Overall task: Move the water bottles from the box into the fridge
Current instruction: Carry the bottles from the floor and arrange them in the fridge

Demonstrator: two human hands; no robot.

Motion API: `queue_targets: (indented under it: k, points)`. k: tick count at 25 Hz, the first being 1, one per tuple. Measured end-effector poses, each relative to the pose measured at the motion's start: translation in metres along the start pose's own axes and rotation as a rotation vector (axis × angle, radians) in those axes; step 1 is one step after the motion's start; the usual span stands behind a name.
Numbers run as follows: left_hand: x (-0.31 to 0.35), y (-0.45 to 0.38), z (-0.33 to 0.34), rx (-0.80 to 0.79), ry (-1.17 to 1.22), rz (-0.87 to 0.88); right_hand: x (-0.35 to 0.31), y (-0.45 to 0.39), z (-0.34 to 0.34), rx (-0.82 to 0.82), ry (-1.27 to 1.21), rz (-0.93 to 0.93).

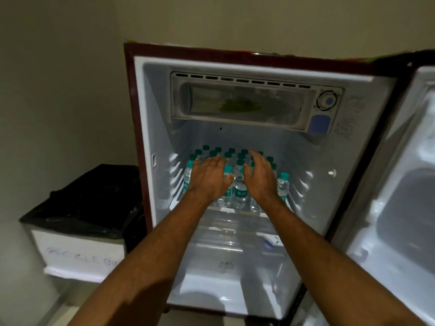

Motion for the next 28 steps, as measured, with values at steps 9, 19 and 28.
queue_targets:
  k: [9,19,28]
  points:
    - [-0.006,0.148,-0.03,0.009,0.027,-0.022,-0.027,0.127,-0.024,-0.117,0.115,-0.085]
    - [0.008,0.209,0.0,-0.028,0.017,-0.053,0.015,0.203,-0.027,-0.23,0.225,-0.157]
    - [0.008,0.177,0.058,-0.129,0.042,-0.098,0.055,0.192,0.02,-0.432,0.309,-0.06]
Point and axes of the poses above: each hand's wrist, its own y-axis away from the middle knuckle, its own z-axis out of the palm, x = y × z, the point moved 9 cm from there along -y, towards the middle knuckle, and after that the axes turned 1 degree about -z, right-handed, at the moved point
